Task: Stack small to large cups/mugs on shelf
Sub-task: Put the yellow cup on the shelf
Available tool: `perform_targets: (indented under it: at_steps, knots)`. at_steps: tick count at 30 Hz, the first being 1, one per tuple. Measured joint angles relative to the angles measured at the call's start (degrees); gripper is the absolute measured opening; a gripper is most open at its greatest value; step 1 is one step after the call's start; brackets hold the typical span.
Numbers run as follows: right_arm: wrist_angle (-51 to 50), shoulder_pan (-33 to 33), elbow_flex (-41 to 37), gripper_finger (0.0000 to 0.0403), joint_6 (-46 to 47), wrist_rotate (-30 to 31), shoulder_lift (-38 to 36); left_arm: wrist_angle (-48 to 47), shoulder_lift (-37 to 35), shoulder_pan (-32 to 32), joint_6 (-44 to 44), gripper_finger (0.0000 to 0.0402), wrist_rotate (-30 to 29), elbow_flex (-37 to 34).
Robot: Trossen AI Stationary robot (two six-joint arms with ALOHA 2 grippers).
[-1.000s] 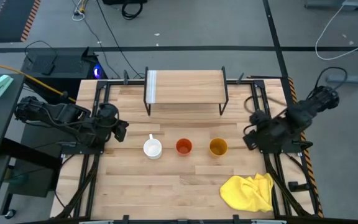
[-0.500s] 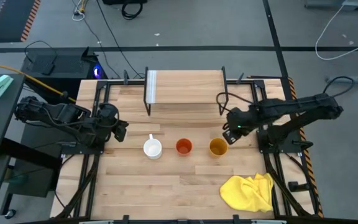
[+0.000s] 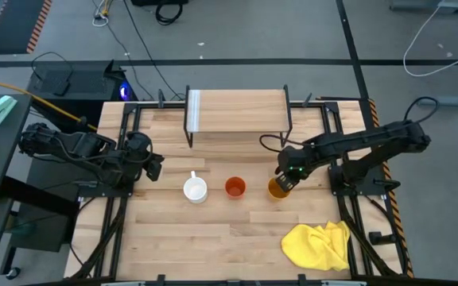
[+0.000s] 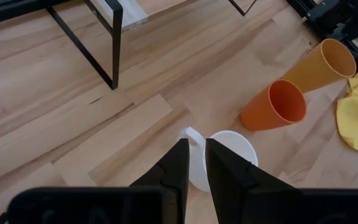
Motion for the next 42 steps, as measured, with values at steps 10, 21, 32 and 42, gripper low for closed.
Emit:
perform_targets:
  at_steps: [10, 21, 32, 42]
  knots:
    - [0.24, 0.0, 0.0, 0.0086, -2.37, 0.72, 2.96, 0.03, 0.0, 0.0, -0.04, 0.0057, -0.06, 0.0]
    - [1.14, -0.07, -2.17, 0.0086, -3.47, 1.13, 4.96, 0.03, 0.0, 0.0, -0.07, 0.0052, -0.08, 0.0]
    - [7.78, -0.07, -7.08, 0.0086, -0.95, -1.06, 2.28, 0.07, -0.02, 0.0, -0.13, 0.005, -0.1, 0.0]
    - [7.74, -0.07, -6.97, 0.0032, -1.48, -1.49, 2.28, 0.1, -0.02, 0.0, -0.23, 0.0052, -0.11, 0.0]
